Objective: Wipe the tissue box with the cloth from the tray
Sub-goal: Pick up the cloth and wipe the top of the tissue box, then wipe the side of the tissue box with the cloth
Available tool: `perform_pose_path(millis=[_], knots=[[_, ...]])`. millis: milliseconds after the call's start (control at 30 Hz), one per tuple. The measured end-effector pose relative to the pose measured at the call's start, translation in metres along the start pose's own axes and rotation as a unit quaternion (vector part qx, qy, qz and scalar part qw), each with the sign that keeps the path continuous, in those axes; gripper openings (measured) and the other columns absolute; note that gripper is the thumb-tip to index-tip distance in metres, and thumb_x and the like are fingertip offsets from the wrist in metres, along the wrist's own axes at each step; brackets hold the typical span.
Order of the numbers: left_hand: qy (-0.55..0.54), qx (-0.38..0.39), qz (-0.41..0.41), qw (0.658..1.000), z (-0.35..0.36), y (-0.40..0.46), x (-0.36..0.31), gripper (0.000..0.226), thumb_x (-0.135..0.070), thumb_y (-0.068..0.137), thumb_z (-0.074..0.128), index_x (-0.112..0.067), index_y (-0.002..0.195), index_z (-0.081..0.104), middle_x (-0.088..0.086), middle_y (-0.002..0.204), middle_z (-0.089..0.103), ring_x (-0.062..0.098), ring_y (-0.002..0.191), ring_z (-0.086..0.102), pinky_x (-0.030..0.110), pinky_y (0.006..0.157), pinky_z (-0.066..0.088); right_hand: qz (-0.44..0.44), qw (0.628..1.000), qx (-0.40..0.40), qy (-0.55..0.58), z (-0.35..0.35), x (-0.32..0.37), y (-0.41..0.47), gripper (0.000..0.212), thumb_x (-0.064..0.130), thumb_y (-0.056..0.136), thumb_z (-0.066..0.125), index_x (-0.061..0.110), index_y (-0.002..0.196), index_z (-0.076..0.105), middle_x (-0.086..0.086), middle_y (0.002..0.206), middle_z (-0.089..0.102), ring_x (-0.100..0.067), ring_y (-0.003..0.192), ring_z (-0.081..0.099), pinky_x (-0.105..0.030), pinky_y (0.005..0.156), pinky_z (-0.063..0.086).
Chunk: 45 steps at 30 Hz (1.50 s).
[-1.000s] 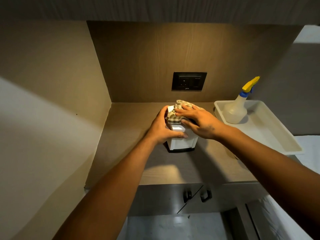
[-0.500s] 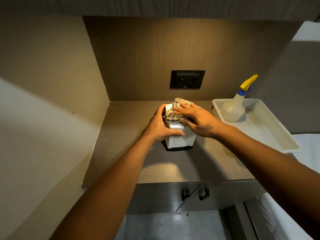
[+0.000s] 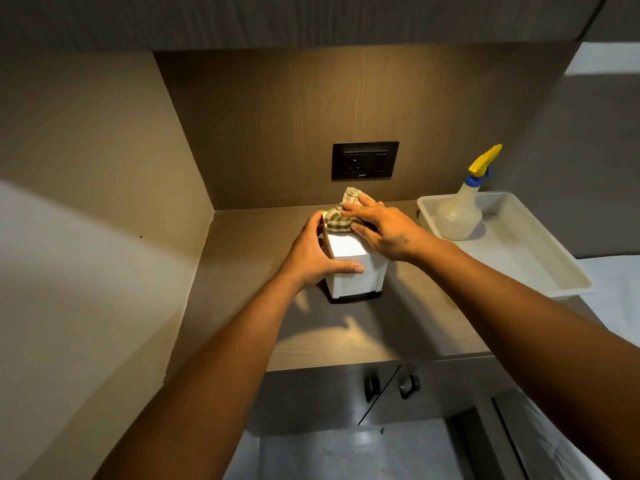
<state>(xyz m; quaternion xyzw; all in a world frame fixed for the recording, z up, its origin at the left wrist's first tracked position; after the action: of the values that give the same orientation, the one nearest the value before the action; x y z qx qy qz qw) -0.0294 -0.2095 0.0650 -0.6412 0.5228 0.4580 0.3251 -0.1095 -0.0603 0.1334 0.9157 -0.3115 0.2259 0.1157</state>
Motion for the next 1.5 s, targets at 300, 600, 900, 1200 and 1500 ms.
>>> perform_pose_path(millis=[300,600,900,1200,1500], knots=[[-0.009,0.039,-0.007,0.999,0.002,0.005,-0.006,0.129,-0.053,0.029,0.106,-0.037,0.141,0.043,-0.01,0.138,0.062,0.008,0.128,0.06,0.045,0.105,0.055,0.012,0.991,-0.07,0.117,-0.006,-0.006,-0.056,0.038,0.027,0.102,0.049,0.028,0.139,0.055,0.0,0.15,0.048,-0.016,0.135,0.042,-0.033,0.109,0.038],[0.059,0.077,-0.044,0.994,-0.017,0.003,-0.012,0.135,-0.057,0.03,0.103,-0.039,0.147,0.037,-0.012,0.145,0.051,0.01,0.138,0.047,0.044,0.116,0.044,0.309,0.518,-0.324,0.729,0.065,-0.058,-0.126,0.032,0.039,0.1,0.05,0.019,0.12,0.065,-0.009,0.11,0.076,-0.027,0.098,0.073,-0.047,0.079,0.06],[0.377,0.14,0.039,0.915,0.006,0.016,-0.073,0.168,-0.101,0.039,0.069,-0.019,0.164,-0.008,0.0,0.174,-0.013,0.016,0.157,-0.018,0.044,0.123,-0.009,0.286,0.47,-0.352,0.758,0.087,-0.073,-0.103,0.027,0.039,0.099,0.051,0.025,0.117,0.066,-0.01,0.117,0.071,-0.028,0.107,0.067,-0.049,0.089,0.057],[0.522,0.148,0.058,0.838,0.031,0.03,-0.08,0.155,-0.107,0.036,0.058,-0.007,0.151,0.031,0.013,0.157,0.039,0.036,0.145,0.036,0.061,0.122,0.025,0.243,0.601,-0.316,0.693,0.099,-0.06,-0.065,0.044,0.046,0.098,0.045,0.023,0.134,0.057,-0.005,0.124,0.066,-0.022,0.114,0.061,-0.042,0.098,0.051],[0.521,0.188,0.084,0.828,0.029,0.033,-0.077,0.153,-0.099,0.044,0.062,-0.011,0.162,0.021,0.009,0.166,0.032,0.028,0.152,0.029,0.056,0.123,0.024,0.193,0.721,-0.305,0.592,0.095,-0.046,-0.023,0.044,0.059,0.089,0.045,0.045,0.13,0.055,0.005,0.128,0.067,-0.017,0.116,0.061,-0.044,0.098,0.052]])
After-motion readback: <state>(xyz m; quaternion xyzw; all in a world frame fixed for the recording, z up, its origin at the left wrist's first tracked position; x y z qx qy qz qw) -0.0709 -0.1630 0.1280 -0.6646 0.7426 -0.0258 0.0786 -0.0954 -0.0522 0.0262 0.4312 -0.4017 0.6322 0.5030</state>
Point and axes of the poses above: each hand's wrist, its own y-axis towards the middle knuckle, its own z-axis out of the palm, x = y × z, the point moved 4 cm from there along y, towards the middle knuckle
